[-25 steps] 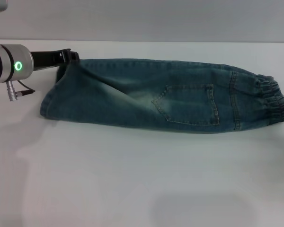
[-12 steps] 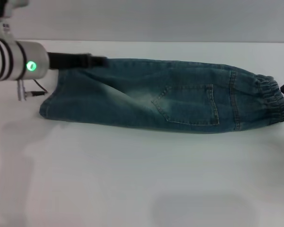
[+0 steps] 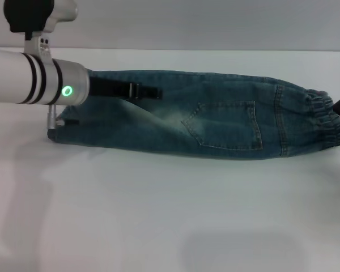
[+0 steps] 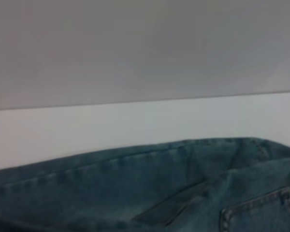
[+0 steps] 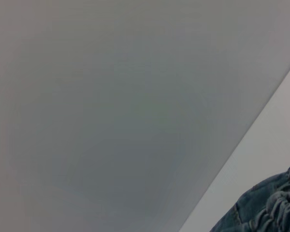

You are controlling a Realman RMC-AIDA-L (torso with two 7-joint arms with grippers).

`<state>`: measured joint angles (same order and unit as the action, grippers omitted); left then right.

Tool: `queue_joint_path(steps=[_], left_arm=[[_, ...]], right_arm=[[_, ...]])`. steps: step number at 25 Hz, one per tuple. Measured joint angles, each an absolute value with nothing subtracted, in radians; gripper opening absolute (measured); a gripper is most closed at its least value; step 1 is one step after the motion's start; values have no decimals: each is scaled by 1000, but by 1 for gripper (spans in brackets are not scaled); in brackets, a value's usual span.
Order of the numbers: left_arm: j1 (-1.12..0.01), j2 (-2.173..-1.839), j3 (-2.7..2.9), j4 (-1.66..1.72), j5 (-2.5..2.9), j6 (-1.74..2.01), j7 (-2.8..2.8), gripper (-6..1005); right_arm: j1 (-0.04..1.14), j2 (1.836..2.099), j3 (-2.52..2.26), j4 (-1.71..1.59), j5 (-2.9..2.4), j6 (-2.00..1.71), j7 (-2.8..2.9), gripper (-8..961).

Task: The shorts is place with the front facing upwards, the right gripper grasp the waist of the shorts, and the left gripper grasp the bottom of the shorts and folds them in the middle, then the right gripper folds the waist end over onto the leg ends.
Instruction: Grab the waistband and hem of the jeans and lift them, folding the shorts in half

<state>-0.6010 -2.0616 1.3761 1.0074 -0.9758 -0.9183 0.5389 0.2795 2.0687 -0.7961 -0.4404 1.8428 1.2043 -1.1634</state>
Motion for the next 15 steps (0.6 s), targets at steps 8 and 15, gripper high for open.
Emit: queue_joint_path(steps=[8, 15], left_arm=[[-724, -2062, 1347, 743, -1136, -871, 724, 859], [-778, -2068, 1330, 629, -1212, -772, 851, 857]], right_arm=[[284, 2071, -796, -426, 1842, 1217, -1160, -1], [285, 2074, -796, -412, 1842, 1225, -1157, -1]])
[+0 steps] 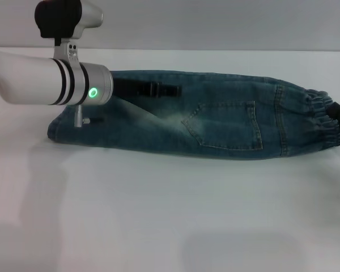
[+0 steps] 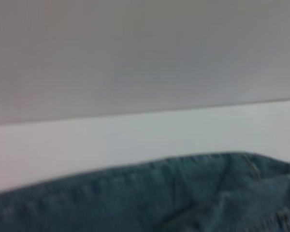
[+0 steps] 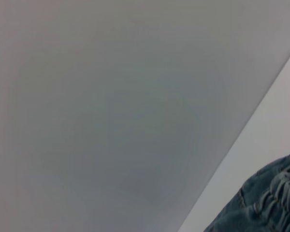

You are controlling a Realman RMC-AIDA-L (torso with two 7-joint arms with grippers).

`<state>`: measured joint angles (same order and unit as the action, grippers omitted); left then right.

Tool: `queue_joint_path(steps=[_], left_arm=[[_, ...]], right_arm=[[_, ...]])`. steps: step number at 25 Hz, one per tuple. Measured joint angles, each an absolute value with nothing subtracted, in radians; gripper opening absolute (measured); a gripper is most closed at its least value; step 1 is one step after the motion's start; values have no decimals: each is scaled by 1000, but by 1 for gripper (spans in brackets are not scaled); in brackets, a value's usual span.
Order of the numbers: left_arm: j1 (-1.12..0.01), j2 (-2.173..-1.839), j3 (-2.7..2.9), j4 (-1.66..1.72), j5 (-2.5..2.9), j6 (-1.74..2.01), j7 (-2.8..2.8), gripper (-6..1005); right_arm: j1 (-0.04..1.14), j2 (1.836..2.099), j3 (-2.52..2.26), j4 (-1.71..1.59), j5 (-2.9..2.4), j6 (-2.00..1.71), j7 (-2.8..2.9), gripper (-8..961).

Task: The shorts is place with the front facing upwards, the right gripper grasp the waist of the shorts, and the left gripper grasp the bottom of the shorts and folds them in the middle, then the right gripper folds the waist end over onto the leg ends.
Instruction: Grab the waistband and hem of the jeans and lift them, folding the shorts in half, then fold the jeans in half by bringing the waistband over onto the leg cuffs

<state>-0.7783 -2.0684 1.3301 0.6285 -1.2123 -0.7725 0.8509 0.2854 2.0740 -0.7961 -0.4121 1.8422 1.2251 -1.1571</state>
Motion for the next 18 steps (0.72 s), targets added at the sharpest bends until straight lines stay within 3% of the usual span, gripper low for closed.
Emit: queue_joint_path(steps=[11, 18], left_arm=[[-838, -2069, 1329, 546, -1282, -597, 985, 854], [-735, -2068, 1348, 679, -1291, -622, 985, 852]], right_arm=[[288, 2074, -793, -389, 1847, 1241, -1173, -1], [244, 2073, -745, -396, 1852, 1252, -1245, -1]])
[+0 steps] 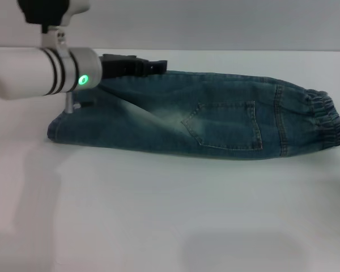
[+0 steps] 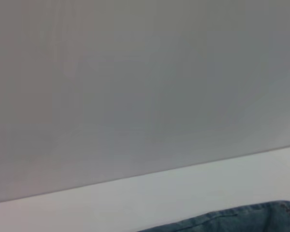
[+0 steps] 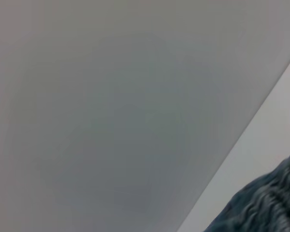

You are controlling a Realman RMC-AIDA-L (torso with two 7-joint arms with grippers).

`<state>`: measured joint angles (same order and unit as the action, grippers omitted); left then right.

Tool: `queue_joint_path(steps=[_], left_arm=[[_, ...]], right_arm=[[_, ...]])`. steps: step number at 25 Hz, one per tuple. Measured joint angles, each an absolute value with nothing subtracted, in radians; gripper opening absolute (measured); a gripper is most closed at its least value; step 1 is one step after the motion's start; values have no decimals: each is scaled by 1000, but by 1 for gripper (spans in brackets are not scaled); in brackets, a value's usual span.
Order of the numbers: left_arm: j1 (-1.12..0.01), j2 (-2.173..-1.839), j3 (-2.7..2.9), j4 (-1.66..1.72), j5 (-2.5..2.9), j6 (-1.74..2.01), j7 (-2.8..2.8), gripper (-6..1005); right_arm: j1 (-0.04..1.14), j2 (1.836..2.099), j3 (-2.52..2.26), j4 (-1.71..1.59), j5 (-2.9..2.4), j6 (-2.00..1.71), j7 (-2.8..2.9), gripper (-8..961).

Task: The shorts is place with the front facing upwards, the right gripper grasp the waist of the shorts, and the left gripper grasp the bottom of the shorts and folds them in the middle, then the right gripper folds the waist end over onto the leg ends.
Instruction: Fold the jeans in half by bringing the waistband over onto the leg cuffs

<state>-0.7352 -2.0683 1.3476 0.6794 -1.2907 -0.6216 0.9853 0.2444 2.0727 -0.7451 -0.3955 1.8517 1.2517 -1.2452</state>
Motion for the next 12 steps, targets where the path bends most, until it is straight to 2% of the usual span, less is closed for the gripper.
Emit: queue_joint_path(steps=[6, 12], left_arm=[[-622, -2066, 1352, 795, -1336, -658, 986, 850], [-591, -2062, 1353, 808, -1358, -671, 986, 849]], right_arm=[[207, 2072, -713, -417, 1853, 1241, -1272, 12], [183, 2077, -641, -406, 1853, 1232, -1290, 47]])
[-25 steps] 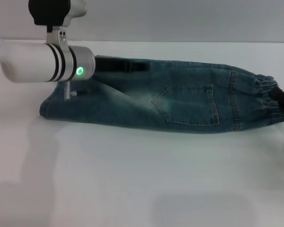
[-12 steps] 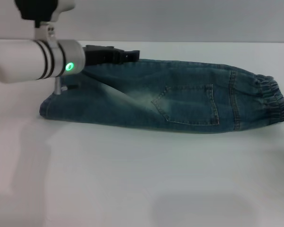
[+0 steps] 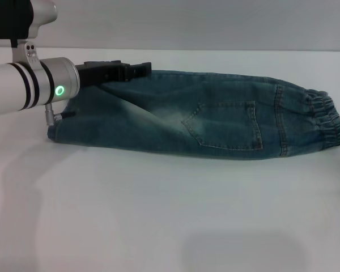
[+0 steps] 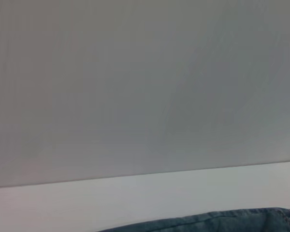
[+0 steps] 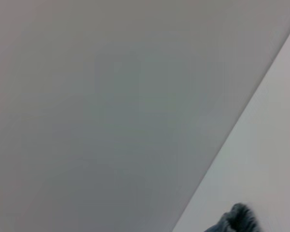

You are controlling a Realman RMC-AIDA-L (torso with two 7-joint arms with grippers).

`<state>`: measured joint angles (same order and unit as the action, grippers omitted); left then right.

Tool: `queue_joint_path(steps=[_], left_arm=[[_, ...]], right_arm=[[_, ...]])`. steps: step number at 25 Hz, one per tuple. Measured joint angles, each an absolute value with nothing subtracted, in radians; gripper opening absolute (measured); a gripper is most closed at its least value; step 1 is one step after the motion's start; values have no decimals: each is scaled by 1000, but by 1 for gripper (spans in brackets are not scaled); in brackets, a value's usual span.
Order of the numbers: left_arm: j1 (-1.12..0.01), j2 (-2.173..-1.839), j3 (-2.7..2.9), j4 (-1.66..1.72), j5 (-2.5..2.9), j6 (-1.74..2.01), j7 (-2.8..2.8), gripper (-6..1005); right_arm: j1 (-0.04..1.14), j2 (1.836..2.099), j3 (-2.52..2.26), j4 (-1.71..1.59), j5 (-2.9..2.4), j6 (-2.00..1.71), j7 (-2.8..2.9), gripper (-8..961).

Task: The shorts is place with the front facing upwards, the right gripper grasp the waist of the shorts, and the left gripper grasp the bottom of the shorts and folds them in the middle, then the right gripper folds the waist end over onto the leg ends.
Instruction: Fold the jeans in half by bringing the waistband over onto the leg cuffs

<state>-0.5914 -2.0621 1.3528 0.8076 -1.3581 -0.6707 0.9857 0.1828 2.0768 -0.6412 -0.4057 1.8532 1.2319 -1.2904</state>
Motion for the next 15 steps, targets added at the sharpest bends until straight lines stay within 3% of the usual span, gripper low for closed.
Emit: queue_joint_path(steps=[3, 14, 15], left_arm=[[-586, -2061, 1353, 808, -1358, -675, 986, 848], [-592, -2060, 1353, 803, -1352, -695, 986, 845], [-592, -2060, 1353, 803, -1352, -697, 986, 844]], right_arm=[[180, 2077, -623, -389, 1853, 1232, -1309, 65], [211, 2072, -621, -350, 1847, 1224, -1305, 504], [215, 2072, -622, -347, 1846, 1219, -1305, 506]])
